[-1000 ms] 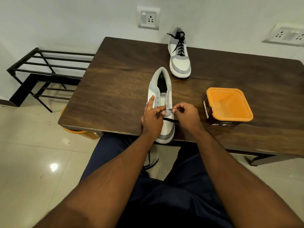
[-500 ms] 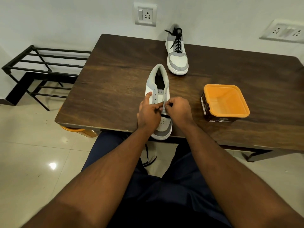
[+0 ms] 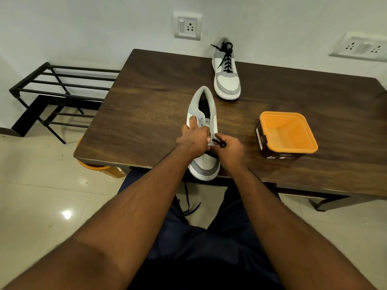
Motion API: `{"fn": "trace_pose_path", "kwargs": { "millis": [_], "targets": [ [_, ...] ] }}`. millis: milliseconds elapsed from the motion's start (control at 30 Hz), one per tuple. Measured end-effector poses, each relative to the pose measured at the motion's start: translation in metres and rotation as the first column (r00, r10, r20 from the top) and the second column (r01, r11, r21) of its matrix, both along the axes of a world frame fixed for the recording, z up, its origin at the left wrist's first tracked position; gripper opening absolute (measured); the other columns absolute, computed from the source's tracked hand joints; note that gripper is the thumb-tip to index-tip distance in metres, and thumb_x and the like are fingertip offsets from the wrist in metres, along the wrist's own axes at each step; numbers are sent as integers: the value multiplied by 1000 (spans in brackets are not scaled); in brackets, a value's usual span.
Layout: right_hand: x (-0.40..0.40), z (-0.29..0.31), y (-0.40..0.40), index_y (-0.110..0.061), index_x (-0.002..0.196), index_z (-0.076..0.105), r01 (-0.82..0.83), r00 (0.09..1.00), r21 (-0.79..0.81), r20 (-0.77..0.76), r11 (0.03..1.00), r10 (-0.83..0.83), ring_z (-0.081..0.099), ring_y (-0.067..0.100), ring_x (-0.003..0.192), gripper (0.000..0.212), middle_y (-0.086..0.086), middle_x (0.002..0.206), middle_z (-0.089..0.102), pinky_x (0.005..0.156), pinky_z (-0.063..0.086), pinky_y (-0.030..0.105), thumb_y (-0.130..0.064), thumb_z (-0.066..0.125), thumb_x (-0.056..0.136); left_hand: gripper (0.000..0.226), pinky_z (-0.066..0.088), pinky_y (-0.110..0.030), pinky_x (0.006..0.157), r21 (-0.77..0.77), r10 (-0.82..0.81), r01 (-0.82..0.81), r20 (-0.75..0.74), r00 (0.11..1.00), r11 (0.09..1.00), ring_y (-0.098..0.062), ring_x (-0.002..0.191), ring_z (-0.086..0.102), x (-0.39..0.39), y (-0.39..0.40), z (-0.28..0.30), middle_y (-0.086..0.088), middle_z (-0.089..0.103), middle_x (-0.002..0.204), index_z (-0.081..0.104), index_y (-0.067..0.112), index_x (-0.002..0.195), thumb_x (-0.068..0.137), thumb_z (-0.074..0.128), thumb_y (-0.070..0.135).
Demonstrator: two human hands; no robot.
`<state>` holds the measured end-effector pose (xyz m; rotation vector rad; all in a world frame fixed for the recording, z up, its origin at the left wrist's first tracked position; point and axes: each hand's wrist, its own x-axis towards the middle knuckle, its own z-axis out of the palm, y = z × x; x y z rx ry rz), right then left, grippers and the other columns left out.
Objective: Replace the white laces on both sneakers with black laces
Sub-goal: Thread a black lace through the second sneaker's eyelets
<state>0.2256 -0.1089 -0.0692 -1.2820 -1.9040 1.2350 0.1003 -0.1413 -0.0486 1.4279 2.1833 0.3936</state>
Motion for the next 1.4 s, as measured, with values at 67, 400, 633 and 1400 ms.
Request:
{"fn": "trace_pose_path", "kwargs": {
  "millis": [67,400,633,1400],
  "targets": [
    [-1,1,0,-13,113,70,16,1000,9,22,1000,-16,57,-8,75,38,-18,84,62,69,48,5,-9,79,76,14,41,-54,101,53,13,-12,-3,1000,999,-32,125,30,2,-4,-4,-9,17,149,48,20,99,92,60,21],
    [-4,-7,10,-9,119,61,55,993,-56,104,997,-49,54,5,67,54,-3,79,59,62,45,13,-12,85,70,19,46,-36,81,273,374,-430,234,898,861,-30,97,55,-10,-2,10,-11,37,136,51,11,108,92,48,1],
    [-4,-3,12,-10,117,61,55,992,-77,117,995,-46,54,11,71,50,-1,77,57,63,45,18,-8,83,72,19,56,-33,47,214,232,-470,654,720,856,-22,51,58,-27,43,101,-16,57,82,45,7,89,102,33,-1],
    [-18,15,7,-20,105,59,82,915,86,387,993,-109,61,28,95,30,6,105,67,71,41,28,-43,61,86,17,32,-50,107,339,222,-197,-36,974,920,-30,142,25,9,-11,-3,-6,30,153,69,19,97,93,56,28]
  ]
}}
